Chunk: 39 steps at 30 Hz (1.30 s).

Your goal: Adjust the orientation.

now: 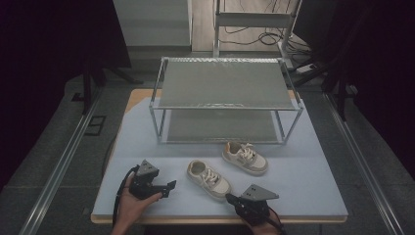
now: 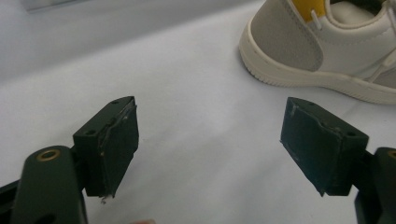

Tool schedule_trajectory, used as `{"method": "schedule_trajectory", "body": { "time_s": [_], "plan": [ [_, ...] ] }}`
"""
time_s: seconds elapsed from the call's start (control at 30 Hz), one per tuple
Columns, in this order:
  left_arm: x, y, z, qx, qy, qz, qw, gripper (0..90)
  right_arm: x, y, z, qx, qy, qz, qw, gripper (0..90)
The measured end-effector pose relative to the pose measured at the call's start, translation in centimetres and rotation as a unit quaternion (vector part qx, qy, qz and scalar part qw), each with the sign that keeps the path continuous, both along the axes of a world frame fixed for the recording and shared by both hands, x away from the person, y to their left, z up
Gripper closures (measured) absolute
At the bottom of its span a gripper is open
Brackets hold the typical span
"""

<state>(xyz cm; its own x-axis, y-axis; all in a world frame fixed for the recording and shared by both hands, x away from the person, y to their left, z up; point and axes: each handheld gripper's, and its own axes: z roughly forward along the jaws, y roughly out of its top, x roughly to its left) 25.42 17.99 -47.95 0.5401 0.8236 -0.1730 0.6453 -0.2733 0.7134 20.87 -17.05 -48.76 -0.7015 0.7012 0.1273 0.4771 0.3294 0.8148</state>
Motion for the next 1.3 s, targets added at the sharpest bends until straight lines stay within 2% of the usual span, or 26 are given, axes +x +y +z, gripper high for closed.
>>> {"method": "schedule_trajectory", "body": {
  "time_s": [0.23, 0.4, 0.43, 0.63, 0.67, 0.73, 0.77, 0.83, 0.93, 1.07, 1.1, 1.13, 1.17, 1.27, 1.3],
  "plan": [
    [0.2, -0.1, -0.1, -0.002, 0.003, -0.001, 1.0000, 19.3, 1.7, -0.8, 0.0, -0.002, -0.005, -0.028, 0.9996, 89.1],
    [0.3, -0.2, -0.3, -0.002, 0.006, -0.002, 1.0000, 19.3, 2.5, -0.8, 0.0, -0.003, -0.004, -0.036, 0.9993, 89.2],
    [0.4, -0.4, -0.4, -0.003, 0.009, -0.005, 0.9999, 19.3, 3.4, -0.6, 0.0, -0.005, -0.006, -0.044, 0.9990, 89.3],
    [0.3, 0.0, 0.1, -0.008, 0.004, -0.002, 1.0000, 19.3, 5.7, 0.6, 0.1, -0.020, -0.009, -0.057, 0.9981, 89.3],
    [0.3, 0.0, 0.1, -0.008, 0.004, -0.002, 1.0000, 19.3, 5.7, 0.6, 0.1, -0.020, -0.009, -0.057, 0.9981, 89.3],
    [0.3, 0.4, 0.2, -0.012, 0.004, 0.002, 0.9999, 19.3, 6.9, 1.6, 0.1, -0.025, -0.013, -0.065, 0.9975, 89.3],
    [0.3, 0.4, 0.2, -0.012, 0.004, 0.002, 0.9999, 19.3, 6.9, 1.6, 0.1, -0.025, -0.013, -0.065, 0.9975, 89.3],
    [0.3, 0.6, 0.2, -0.013, 0.005, 0.003, 0.9999, 19.3, 8.2, 2.2, -0.1, -0.020, -0.013, -0.075, 0.9969, 89.3],
    [0.4, 0.8, 0.1, -0.014, 0.006, 0.003, 0.9999, 19.3, 9.1, 2.5, -0.3, -0.010, -0.005, -0.081, 0.9966, 89.1],
    [0.3, 0.9, 0.2, -0.015, 0.007, 0.001, 0.9999, 19.4, 8.3, 2.2, -0.1, -0.006, -0.003, -0.074, 0.9973, 88.3],
    [0.3, 0.9, 0.2, -0.016, 0.007, 0.002, 0.9998, 19.3, 7.3, 2.1, 0.0, -0.009, -0.006, -0.063, 0.9979, 88.4],
    [0.3, 0.9, 0.2, -0.016, 0.007, 0.002, 0.9998, 19.3, 7.3, 2.1, 0.0, -0.009, -0.006, -0.063, 0.9979, 88.4],
    [0.3, 0.9, 0.2, -0.016, 0.007, 0.002, 0.9998, 19.3, 6.3, 2.2, 0.0, -0.016, -0.002, -0.046, 0.9988, 88.3],
    [0.3, 0.8, 0.2, -0.016, 0.009, -0.001, 0.9998, 19.4, 5.6, 2.8, -0.5, -0.022, 0.007, -0.028, 0.9994, 89.0],
    [0.2, 0.8, 0.3, -0.016, 0.009, -0.002, 0.9998, 19.3, 5.5, 2.9, -0.6, -0.023, 0.001, -0.031, 0.9992, 89.0]
  ]
}}
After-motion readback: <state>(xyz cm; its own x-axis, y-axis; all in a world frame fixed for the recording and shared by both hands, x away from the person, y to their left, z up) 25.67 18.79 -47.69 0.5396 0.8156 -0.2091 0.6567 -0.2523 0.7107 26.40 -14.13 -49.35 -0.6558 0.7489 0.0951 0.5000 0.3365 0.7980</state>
